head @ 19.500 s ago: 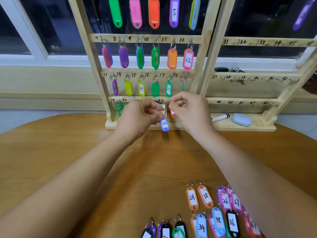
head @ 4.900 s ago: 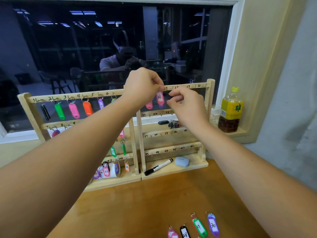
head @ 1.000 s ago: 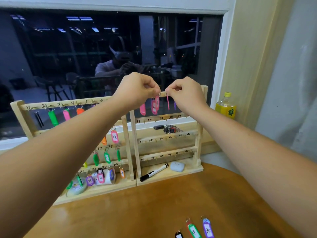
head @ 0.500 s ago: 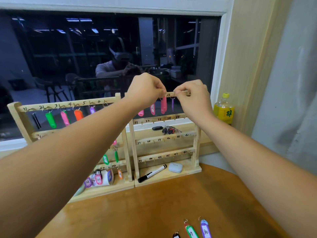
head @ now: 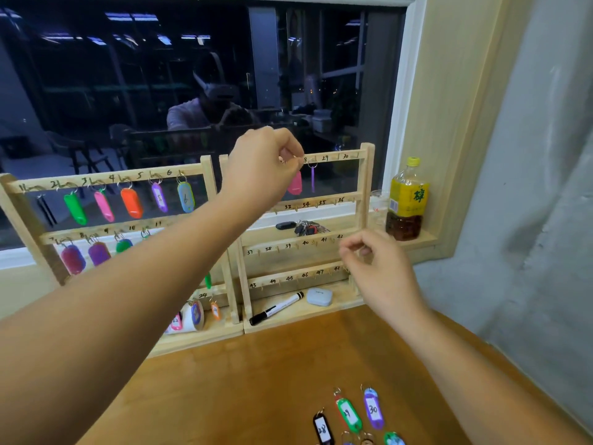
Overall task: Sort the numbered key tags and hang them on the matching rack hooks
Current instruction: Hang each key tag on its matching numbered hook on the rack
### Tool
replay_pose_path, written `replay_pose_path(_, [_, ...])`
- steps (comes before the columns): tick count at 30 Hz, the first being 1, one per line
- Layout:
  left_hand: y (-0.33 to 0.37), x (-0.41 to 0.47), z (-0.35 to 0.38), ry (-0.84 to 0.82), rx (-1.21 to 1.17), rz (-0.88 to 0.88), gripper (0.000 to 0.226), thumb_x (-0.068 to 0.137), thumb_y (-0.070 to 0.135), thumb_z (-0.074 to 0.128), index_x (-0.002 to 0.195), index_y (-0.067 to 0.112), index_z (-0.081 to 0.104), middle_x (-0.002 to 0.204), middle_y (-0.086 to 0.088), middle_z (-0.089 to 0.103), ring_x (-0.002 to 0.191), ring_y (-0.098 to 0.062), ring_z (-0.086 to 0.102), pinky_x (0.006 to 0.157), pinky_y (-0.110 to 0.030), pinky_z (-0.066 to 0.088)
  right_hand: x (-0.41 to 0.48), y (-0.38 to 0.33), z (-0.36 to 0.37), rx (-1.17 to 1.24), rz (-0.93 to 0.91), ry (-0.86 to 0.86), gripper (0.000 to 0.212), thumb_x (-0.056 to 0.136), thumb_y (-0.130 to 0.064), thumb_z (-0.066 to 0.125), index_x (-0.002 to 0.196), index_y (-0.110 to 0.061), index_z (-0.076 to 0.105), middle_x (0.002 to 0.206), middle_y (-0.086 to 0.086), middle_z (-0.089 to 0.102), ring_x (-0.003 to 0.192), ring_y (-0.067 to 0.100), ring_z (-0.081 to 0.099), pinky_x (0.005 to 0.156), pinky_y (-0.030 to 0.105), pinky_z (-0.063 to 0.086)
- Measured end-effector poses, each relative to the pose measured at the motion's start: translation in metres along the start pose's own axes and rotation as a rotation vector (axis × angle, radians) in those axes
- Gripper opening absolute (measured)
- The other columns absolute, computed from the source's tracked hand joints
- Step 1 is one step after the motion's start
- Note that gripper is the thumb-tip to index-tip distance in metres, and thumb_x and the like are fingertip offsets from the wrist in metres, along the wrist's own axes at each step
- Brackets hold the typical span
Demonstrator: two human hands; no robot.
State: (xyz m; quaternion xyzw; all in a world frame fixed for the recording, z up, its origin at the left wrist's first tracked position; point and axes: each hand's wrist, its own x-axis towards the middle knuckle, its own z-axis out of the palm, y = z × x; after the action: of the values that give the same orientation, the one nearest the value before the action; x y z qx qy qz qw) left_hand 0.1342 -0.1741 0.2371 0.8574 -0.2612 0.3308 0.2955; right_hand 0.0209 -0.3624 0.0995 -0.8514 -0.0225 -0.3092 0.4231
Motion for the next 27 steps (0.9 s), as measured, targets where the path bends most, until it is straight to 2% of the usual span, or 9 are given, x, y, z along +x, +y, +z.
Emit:
replay_pose_path(2, [0.004, -0.019, 0.003, 0.009, -0.013, 0.025, 0.008, 0.096, 0.029, 0.069, 0.096, 0.034, 0.076, 0.085, 0.019, 0.067, 0.087, -0.005, 0.060, 0.078, -0.030, 0.049, -0.019, 0.006, 0.002, 0.002, 0.024, -0.026, 0.015, 0.098, -0.019, 0.071, 0.092, -0.033, 0.072, 0.097, -0.018, 0.063, 0.098, -0.003, 0.055, 0.079, 0.006, 0.037])
replay_pose_path(4, [0.007, -0.045, 0.007, -0.023, -0.055, 0.020, 0.005, 0.096, 0.029, 0.071, 0.095, 0.033, 0.075, 0.084, 0.020, 0.066, 0.081, 0.002, 0.058, 0.071, -0.021, 0.044, -0.040, 0.013, 0.006, -0.009, 0.043, -0.056, 0.015, 0.098, -0.020, 0.072, 0.090, -0.033, 0.072, 0.094, -0.018, 0.062, 0.095, 0.000, 0.056, 0.076, 0.010, 0.039])
replay_pose_path(8, [0.003, -0.111, 0.028, -0.236, -0.142, -0.093, 0.003, 0.093, 0.034, 0.077, 0.092, 0.035, 0.075, 0.080, 0.017, 0.070, 0.077, 0.000, 0.062, 0.067, -0.022, 0.048, -0.081, 0.035, 0.015, -0.105, 0.065, -0.158, 0.017, 0.094, -0.021, 0.073, 0.085, -0.036, 0.070, 0.090, -0.022, 0.063, 0.096, 0.001, 0.055, 0.086, 0.031, 0.045])
replay_pose_path(12, [-0.008, -0.174, 0.053, -0.429, -0.187, -0.195, 0.004, 0.091, 0.031, 0.079, 0.091, 0.033, 0.077, 0.079, 0.015, 0.073, 0.079, -0.002, 0.065, 0.066, -0.019, 0.048, -0.111, 0.052, 0.021, -0.179, 0.123, -0.313, 0.021, 0.095, -0.026, 0.070, 0.082, -0.041, 0.065, 0.088, -0.020, 0.061, 0.096, -0.001, 0.052, 0.090, 0.033, 0.045])
replay_pose_path(15, [-0.014, -0.211, 0.068, -0.537, -0.209, -0.279, 0.006, 0.088, 0.030, 0.080, 0.088, 0.034, 0.076, 0.077, 0.017, 0.074, 0.078, 0.002, 0.064, 0.063, -0.010, 0.039, -0.128, 0.062, 0.028, -0.214, 0.142, -0.367, 0.017, 0.095, -0.031, 0.071, 0.083, -0.041, 0.066, 0.088, -0.021, 0.059, 0.097, -0.004, 0.049, 0.091, 0.032, 0.041])
replay_pose_path(18, [-0.020, -0.239, 0.079, -0.648, -0.260, -0.325, 0.007, 0.087, 0.030, 0.083, 0.090, 0.034, 0.078, 0.081, 0.016, 0.075, 0.079, 0.003, 0.065, 0.072, -0.017, 0.047, -0.140, 0.068, 0.036, -0.287, 0.135, -0.407, 0.009, 0.094, -0.040, 0.071, 0.086, -0.040, 0.067, 0.093, -0.023, 0.056, 0.101, -0.001, 0.047, 0.093, 0.033, 0.034])
replay_pose_path(21, [-0.022, -0.260, 0.084, -0.776, -0.204, -0.329, 0.012, 0.088, 0.038, 0.082, 0.098, 0.036, 0.077, 0.089, 0.015, 0.075, 0.087, 0.002, 0.066, 0.081, -0.022, 0.053, -0.144, 0.070, 0.039, -0.357, 0.107, -0.446, 0.008, 0.095, -0.045, 0.069, 0.090, -0.044, 0.064, 0.098, -0.024, 0.053, 0.106, 0.005, 0.046, 0.093, 0.034, 0.031])
replay_pose_path(24, [-0.022, -0.272, 0.087, -0.867, -0.165, -0.338, 0.020, 0.087, 0.046, 0.083, 0.104, 0.038, 0.074, 0.092, 0.015, 0.072, 0.086, 0.004, 0.064, 0.073, -0.016, 0.047, -0.146, 0.073, 0.039, -0.393, 0.098, -0.460, 0.002, 0.096, -0.043, 0.068, 0.097, -0.044, 0.066, 0.101, -0.023, 0.052, 0.107, 0.006, 0.045, 0.093, 0.034, 0.029])
replay_pose_path(27, [-0.021, -0.278, 0.092, -0.905, -0.149, -0.334, 0.023, 0.086, 0.046, 0.085, 0.103, 0.035, 0.075, 0.090, 0.014, 0.071, 0.083, 0.004, 0.063, 0.066, -0.012, 0.042, -0.145, 0.078, 0.035, -0.423, 0.107, -0.456, 0.011, 0.095, -0.041, 0.069, 0.106, -0.043, 0.068, 0.103, -0.022, 0.054, 0.107, 0.007, 0.047, 0.092, 0.034, 0.031])
